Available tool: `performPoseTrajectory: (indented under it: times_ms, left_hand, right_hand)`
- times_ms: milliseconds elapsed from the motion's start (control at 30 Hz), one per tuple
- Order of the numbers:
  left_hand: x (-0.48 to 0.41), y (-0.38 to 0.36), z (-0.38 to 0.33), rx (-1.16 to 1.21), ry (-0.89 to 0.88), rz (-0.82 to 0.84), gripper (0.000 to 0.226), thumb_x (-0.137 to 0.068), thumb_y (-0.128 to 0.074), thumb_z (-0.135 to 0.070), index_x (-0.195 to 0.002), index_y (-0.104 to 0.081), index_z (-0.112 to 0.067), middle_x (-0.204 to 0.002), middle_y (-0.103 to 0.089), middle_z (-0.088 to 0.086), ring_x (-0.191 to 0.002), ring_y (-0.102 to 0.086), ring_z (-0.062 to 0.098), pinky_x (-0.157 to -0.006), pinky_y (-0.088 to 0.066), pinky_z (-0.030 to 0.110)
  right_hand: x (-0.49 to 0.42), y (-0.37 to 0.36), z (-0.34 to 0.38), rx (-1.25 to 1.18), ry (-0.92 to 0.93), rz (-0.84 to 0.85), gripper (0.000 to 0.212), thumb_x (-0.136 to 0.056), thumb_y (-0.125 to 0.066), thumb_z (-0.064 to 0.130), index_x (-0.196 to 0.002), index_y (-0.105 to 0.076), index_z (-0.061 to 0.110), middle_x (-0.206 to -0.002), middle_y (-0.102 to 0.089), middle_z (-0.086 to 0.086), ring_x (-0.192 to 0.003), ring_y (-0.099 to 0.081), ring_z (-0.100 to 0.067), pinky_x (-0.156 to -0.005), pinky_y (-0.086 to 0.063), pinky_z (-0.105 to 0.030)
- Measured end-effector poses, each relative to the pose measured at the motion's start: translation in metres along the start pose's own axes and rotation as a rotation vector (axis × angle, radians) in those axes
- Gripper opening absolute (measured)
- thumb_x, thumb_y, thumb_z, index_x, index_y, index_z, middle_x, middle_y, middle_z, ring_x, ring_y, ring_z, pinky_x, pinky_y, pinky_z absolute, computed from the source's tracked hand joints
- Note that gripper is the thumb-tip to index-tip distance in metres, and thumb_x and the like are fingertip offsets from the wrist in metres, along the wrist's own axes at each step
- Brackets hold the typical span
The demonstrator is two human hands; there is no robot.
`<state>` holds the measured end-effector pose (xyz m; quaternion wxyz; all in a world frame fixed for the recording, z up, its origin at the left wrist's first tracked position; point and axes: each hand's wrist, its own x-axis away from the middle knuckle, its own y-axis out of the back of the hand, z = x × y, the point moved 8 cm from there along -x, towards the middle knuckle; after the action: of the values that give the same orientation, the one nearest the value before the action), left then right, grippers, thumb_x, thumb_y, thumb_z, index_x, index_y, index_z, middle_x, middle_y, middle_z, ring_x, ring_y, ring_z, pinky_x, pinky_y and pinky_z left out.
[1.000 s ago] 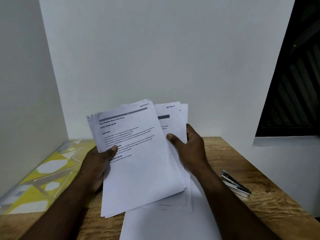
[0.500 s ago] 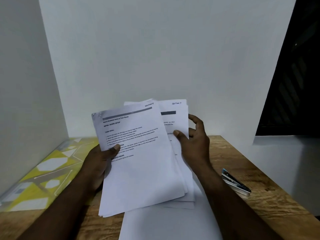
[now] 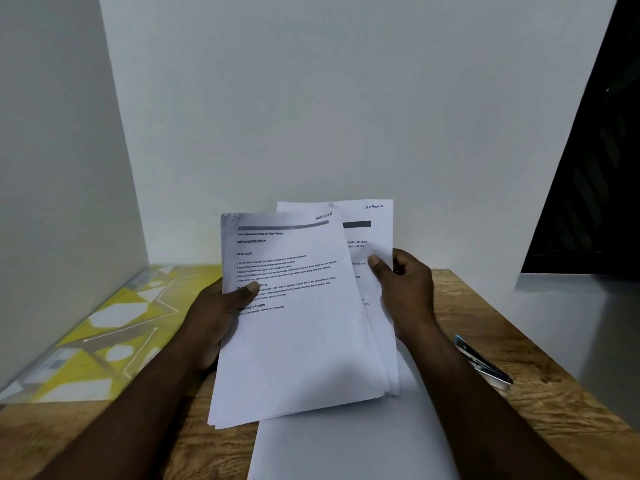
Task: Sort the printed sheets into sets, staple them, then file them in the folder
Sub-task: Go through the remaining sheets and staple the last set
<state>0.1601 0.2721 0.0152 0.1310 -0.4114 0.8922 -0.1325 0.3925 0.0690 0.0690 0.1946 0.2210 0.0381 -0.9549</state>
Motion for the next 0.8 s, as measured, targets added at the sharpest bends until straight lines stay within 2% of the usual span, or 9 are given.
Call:
performPoseTrajectory:
  times_ms: [100, 200, 267, 367, 500, 533, 633, 733, 800]
  left_hand:
    - [-0.001, -0.001, 0.005, -0.041, 0.035, 0.038, 0.030, -0.100, -0.064, -0.009, -0.130, -0.067, -0.008, -0.121, -0.077, 0.013, -0.108, -0.075, 0.036, -0.080, -0.064, 0.042]
    - [-0.003, 0.002, 0.009, -0.083, 0.035, 0.000, 0.027, -0.098, -0.063, 0.001, -0.124, -0.068, -0.004, -0.116, -0.078, 0.014, -0.102, -0.077, 0.035, -0.073, -0.064, 0.035]
    - [-0.006, 0.007, 0.011, -0.113, 0.024, -0.048, 0.026, -0.097, -0.063, 0.006, -0.119, -0.070, -0.004, -0.112, -0.079, 0.014, -0.097, -0.078, 0.034, -0.077, -0.063, 0.038]
    - [-0.012, 0.016, 0.015, -0.143, 0.019, -0.110, 0.025, -0.095, -0.065, 0.008, -0.115, -0.073, -0.004, -0.110, -0.079, 0.015, -0.096, -0.078, 0.035, -0.090, -0.059, 0.044]
    - [-0.017, 0.022, 0.016, -0.194, 0.003, -0.159, 0.028, -0.093, -0.067, 0.008, -0.115, -0.075, -0.007, -0.104, -0.081, 0.010, -0.093, -0.077, 0.033, -0.090, -0.059, 0.042]
    - [-0.017, 0.023, 0.015, -0.213, -0.004, -0.166, 0.028, -0.092, -0.068, 0.008, -0.113, -0.076, -0.009, -0.103, -0.081, 0.009, -0.093, -0.077, 0.032, -0.091, -0.059, 0.043]
    - [-0.016, 0.024, 0.013, -0.286, -0.026, -0.182, 0.026, -0.092, -0.070, 0.005, -0.101, -0.078, -0.019, -0.097, -0.082, 0.002, -0.093, -0.077, 0.031, -0.094, -0.060, 0.046]
    - [-0.013, 0.022, 0.009, -0.355, -0.045, -0.165, 0.024, -0.093, -0.070, 0.002, -0.098, -0.079, -0.020, -0.096, -0.082, 0.001, -0.095, -0.077, 0.032, -0.097, -0.059, 0.051]
    - [-0.010, 0.020, 0.007, -0.340, -0.045, -0.153, 0.024, -0.093, -0.069, 0.003, -0.100, -0.079, -0.018, -0.099, -0.082, 0.004, -0.097, -0.077, 0.034, -0.094, -0.060, 0.048]
  right_hand:
    - [-0.002, 0.002, -0.007, 0.000, -0.059, -0.024, 0.023, -0.082, -0.079, 0.043, -0.094, -0.070, 0.025, -0.090, -0.078, -0.004, -0.089, -0.074, -0.033, -0.086, -0.062, -0.053]
    - [-0.003, 0.005, -0.008, 0.118, -0.074, -0.042, 0.014, -0.095, -0.077, 0.029, -0.096, -0.067, 0.019, -0.092, -0.075, -0.003, -0.092, -0.071, -0.030, -0.076, -0.057, -0.040]
    - [-0.004, 0.015, -0.005, 0.224, -0.056, -0.115, 0.013, -0.100, -0.072, 0.025, -0.100, -0.063, 0.015, -0.095, -0.073, 0.001, -0.088, -0.069, -0.023, -0.068, -0.048, -0.029]
    - [-0.002, 0.044, 0.012, 0.259, 0.009, -0.323, 0.015, -0.104, -0.066, 0.026, -0.111, -0.060, 0.015, -0.097, -0.066, 0.003, -0.090, -0.063, -0.021, -0.076, -0.047, -0.028]
    - [-0.008, 0.078, 0.024, -0.049, 0.078, -0.517, 0.015, -0.105, -0.066, 0.023, -0.113, -0.060, 0.012, -0.094, -0.063, 0.010, -0.083, -0.061, -0.002, -0.074, -0.047, -0.007]
    - [-0.011, 0.082, 0.021, -0.166, 0.065, -0.529, 0.011, -0.104, -0.067, 0.022, -0.108, -0.060, 0.014, -0.096, -0.065, 0.010, -0.083, -0.062, 0.000, -0.078, -0.050, -0.008]
    - [-0.018, 0.086, 0.012, -0.441, -0.020, -0.508, 0.010, -0.102, -0.070, 0.021, -0.094, -0.065, 0.020, -0.100, -0.070, 0.003, -0.086, -0.067, -0.007, -0.086, -0.058, -0.024]
    - [-0.024, 0.071, 0.002, -0.531, -0.114, -0.362, 0.012, -0.101, -0.072, 0.027, -0.098, -0.066, 0.018, -0.098, -0.072, 0.002, -0.078, -0.070, -0.003, -0.076, -0.059, -0.021]
    - [-0.027, 0.050, -0.011, -0.518, -0.225, -0.198, 0.043, -0.084, -0.086, 0.050, -0.107, -0.068, 0.019, -0.116, -0.075, -0.004, -0.104, -0.075, -0.017, -0.096, -0.060, -0.035]
